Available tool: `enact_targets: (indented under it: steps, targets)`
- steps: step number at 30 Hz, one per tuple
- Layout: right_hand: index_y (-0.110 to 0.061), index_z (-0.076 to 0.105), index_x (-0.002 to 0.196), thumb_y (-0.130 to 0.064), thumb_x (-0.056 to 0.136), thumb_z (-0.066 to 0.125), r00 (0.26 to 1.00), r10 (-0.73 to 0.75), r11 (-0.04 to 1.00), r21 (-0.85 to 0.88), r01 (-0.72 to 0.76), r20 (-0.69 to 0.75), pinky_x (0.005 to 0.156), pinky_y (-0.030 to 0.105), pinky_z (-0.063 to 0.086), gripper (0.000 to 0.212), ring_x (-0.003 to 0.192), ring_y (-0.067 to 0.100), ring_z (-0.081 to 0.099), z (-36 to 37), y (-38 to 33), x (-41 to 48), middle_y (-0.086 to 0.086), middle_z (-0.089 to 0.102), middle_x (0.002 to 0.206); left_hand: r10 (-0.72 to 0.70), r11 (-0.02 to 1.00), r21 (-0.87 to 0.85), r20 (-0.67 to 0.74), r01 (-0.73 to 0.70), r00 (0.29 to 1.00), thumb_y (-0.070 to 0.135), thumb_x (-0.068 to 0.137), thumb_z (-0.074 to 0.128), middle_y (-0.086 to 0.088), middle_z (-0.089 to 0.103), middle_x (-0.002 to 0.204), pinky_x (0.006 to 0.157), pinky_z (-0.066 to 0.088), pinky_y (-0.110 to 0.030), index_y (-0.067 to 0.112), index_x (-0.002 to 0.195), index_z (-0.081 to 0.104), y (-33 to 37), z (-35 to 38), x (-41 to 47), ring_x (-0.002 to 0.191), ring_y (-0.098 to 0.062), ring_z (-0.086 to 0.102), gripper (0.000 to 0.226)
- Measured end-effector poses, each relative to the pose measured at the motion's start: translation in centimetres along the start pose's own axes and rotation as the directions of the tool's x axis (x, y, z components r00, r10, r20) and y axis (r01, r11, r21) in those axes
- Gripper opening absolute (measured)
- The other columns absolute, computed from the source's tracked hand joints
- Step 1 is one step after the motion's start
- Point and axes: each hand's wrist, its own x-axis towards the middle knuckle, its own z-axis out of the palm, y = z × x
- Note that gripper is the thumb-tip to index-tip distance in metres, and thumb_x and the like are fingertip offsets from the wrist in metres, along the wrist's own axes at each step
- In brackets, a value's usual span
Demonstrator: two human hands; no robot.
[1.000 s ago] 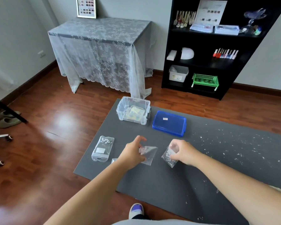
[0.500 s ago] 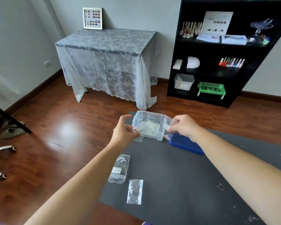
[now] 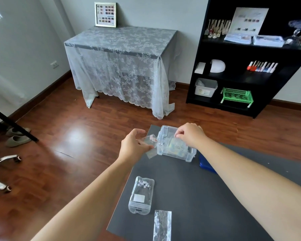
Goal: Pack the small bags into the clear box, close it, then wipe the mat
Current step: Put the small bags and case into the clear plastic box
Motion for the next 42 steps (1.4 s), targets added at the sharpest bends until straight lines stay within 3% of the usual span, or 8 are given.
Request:
enact_targets:
  steps: [4, 10, 17, 23, 28, 33, 37, 42]
  targets:
    - [-0.029, 0.072, 0.095, -0.028, 0.083, 0.069, 0.998, -0.022, 1.0, 0.011, 0.023, -0.052, 0.096, 0.035, 0.038, 0.012, 0.108, 0.019, 0.054, 1.2, 0.8, 0.4, -0.008, 0.07, 0.106, 0.02, 1.0, -0.016, -0.008, -0.02, 1.0, 0.015, 0.07, 0.079, 0.003, 0.067, 0.066, 0.048, 0.044, -0.022, 0.032, 0.087, 0.056, -0.3, 0.0, 0.7, 0.052, -0.006, 0.053, 0.033]
    - [-0.026, 0.067, 0.098, -0.031, 0.08, 0.071, 0.978, -0.084, 0.995, 0.036, 0.092, -0.189, 0.079, 0.03, 0.038, 0.02, 0.102, 0.017, 0.047, 1.3, 1.9, -0.8, -0.008, 0.062, 0.104, 0.073, 0.996, -0.046, -0.056, -0.076, 0.996, 0.018, 0.076, 0.073, 0.009, 0.064, 0.061, 0.046, 0.042, -0.016, 0.029, 0.076, 0.062, 1.5, 0.4, 2.3, 0.05, 0.001, 0.049, 0.016]
    - [-0.03, 0.037, 0.14, -0.045, 0.074, 0.072, 0.995, 0.001, 1.0, -0.001, -0.001, -0.098, 0.107, 0.038, 0.028, 0.077, 0.134, 0.021, 0.029, 1.0, 4.7, -2.9, -0.008, 0.034, 0.15, 0.023, 0.981, -0.194, 0.023, -0.018, 0.999, 0.017, 0.078, 0.072, 0.001, 0.073, 0.076, 0.067, 0.053, -0.034, 0.019, 0.084, 0.063, 5.2, 3.5, 4.3, 0.063, -0.007, 0.068, 0.011]
    - [-0.028, 0.027, 0.145, -0.051, 0.073, 0.072, 1.0, 0.004, 0.991, 0.132, -0.002, -0.014, 0.115, 0.043, 0.024, 0.088, 0.142, 0.02, 0.021, 0.7, 5.8, -3.9, -0.007, 0.024, 0.156, -0.015, 0.993, 0.114, 0.075, 0.006, 0.997, 0.012, 0.077, 0.066, 0.001, 0.066, 0.07, 0.053, 0.051, -0.028, 0.02, 0.075, 0.054, 4.9, 7.7, 4.5, 0.068, -0.018, 0.067, 0.014]
    - [-0.028, 0.026, 0.146, -0.046, 0.073, 0.074, 1.0, 0.002, 0.99, 0.143, -0.001, -0.01, 0.115, 0.042, 0.022, 0.09, 0.143, 0.019, 0.018, 1.0, 6.0, -4.1, -0.008, 0.02, 0.157, 0.106, 0.907, 0.399, 0.083, -0.131, 0.991, 0.011, 0.08, 0.063, -0.005, 0.062, 0.085, 0.058, 0.044, -0.028, 0.01, 0.098, 0.057, 4.8, 8.9, 4.5, 0.073, -0.022, 0.057, 0.019]
    - [-0.028, 0.027, 0.146, -0.046, 0.073, 0.074, 1.0, 0.008, 0.989, 0.148, -0.006, -0.009, 0.114, 0.042, 0.023, 0.088, 0.142, 0.019, 0.019, 1.2, 6.1, -4.2, -0.009, 0.019, 0.157, 0.275, 0.671, 0.681, 0.137, -0.292, 0.952, 0.02, 0.085, 0.062, -0.006, 0.058, 0.091, 0.061, 0.04, -0.032, 0.007, 0.088, 0.059, 4.9, 8.9, 4.1, 0.089, -0.027, 0.058, 0.014]
    - [-0.028, 0.027, 0.146, -0.046, 0.075, 0.073, 1.0, 0.01, 0.992, 0.129, -0.01, -0.001, 0.113, 0.042, 0.022, 0.087, 0.143, 0.02, 0.018, 1.0, 6.0, -4.2, -0.008, 0.019, 0.158, 0.278, 0.444, 0.833, 0.223, -0.331, 0.934, 0.042, 0.088, 0.058, -0.003, 0.054, 0.112, 0.069, 0.039, -0.032, 0.017, 0.107, 0.063, 4.9, 8.5, 4.2, 0.107, -0.024, 0.047, 0.032]
    - [-0.029, 0.031, 0.143, -0.044, 0.076, 0.072, 0.997, -0.024, 0.994, 0.108, 0.031, -0.068, 0.114, 0.04, 0.02, 0.08, 0.142, 0.019, 0.017, 0.8, 5.5, -5.0, -0.004, 0.022, 0.156, 0.291, 0.62, 0.711, 0.184, -0.331, 0.939, 0.038, 0.085, 0.06, -0.002, 0.056, 0.112, 0.079, 0.043, -0.036, 0.025, 0.11, 0.064, 4.2, 6.1, 4.0, 0.108, -0.023, 0.049, 0.028]
